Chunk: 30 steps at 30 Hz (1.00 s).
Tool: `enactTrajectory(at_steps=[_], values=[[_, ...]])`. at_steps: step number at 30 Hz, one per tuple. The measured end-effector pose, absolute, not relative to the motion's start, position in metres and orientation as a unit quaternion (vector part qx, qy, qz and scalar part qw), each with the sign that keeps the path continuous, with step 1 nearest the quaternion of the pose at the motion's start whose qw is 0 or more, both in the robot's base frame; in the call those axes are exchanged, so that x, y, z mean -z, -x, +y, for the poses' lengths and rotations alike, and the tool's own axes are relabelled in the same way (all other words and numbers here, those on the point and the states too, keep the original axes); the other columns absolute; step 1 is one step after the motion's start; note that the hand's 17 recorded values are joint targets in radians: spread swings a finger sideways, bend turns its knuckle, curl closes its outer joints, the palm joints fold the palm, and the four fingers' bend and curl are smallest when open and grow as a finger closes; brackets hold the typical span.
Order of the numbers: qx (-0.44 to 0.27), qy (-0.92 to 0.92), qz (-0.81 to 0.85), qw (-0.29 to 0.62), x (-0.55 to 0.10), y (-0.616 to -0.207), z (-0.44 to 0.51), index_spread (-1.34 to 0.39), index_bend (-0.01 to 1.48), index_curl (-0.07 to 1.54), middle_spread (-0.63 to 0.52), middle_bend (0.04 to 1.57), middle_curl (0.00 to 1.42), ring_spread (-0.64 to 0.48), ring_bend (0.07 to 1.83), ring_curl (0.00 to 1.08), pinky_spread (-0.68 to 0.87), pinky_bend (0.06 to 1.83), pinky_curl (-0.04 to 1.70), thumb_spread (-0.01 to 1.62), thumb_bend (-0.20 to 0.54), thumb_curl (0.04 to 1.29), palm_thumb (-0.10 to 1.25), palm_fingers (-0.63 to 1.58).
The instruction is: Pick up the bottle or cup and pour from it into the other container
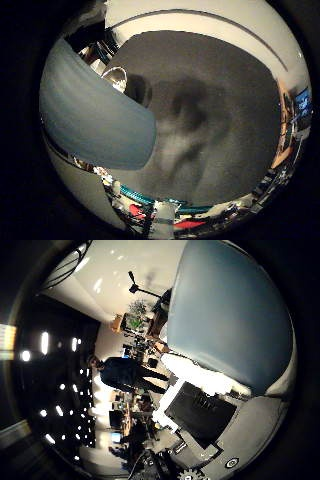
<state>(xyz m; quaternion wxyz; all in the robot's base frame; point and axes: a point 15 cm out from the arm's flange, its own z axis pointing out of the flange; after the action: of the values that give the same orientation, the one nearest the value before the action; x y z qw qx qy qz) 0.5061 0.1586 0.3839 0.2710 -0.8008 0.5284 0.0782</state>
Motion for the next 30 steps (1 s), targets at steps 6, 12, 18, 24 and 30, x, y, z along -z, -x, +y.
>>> enactTrajectory(at_steps=[6,12,18,24,30], values=[[-0.022,0.834,0.502,0.227,-0.405,-0.521,0.188,-0.64,0.27,1.20,-0.38,0.88,1.06,-0.29,1.25,0.69,-0.40,1.09,0.87,0.84,-0.027,0.58,0.88,0.94],[0.028,0.870,0.463,0.168,-0.416,-0.524,0.215,-0.64,0.25,1.20,-0.39,0.86,1.07,-0.29,1.24,0.68,-0.42,1.08,0.87,0.82,-0.027,0.58,0.88,0.96],[0.076,0.895,0.427,0.101,-0.410,-0.519,0.224,-0.64,0.22,1.19,-0.40,0.83,1.06,-0.29,1.21,0.68,-0.41,1.07,0.85,0.79,-0.032,0.58,0.88,1.00],[0.126,0.911,0.390,0.048,-0.404,-0.520,0.229,-0.65,0.19,1.19,-0.40,0.80,1.06,-0.29,1.19,0.67,-0.42,1.06,0.83,0.76,-0.030,0.59,0.88,1.03],[0.171,0.918,0.359,0.001,-0.397,-0.527,0.229,-0.65,0.19,1.17,-0.40,0.78,1.06,-0.30,1.17,0.66,-0.42,1.05,0.82,0.74,-0.032,0.60,0.88,1.05]])
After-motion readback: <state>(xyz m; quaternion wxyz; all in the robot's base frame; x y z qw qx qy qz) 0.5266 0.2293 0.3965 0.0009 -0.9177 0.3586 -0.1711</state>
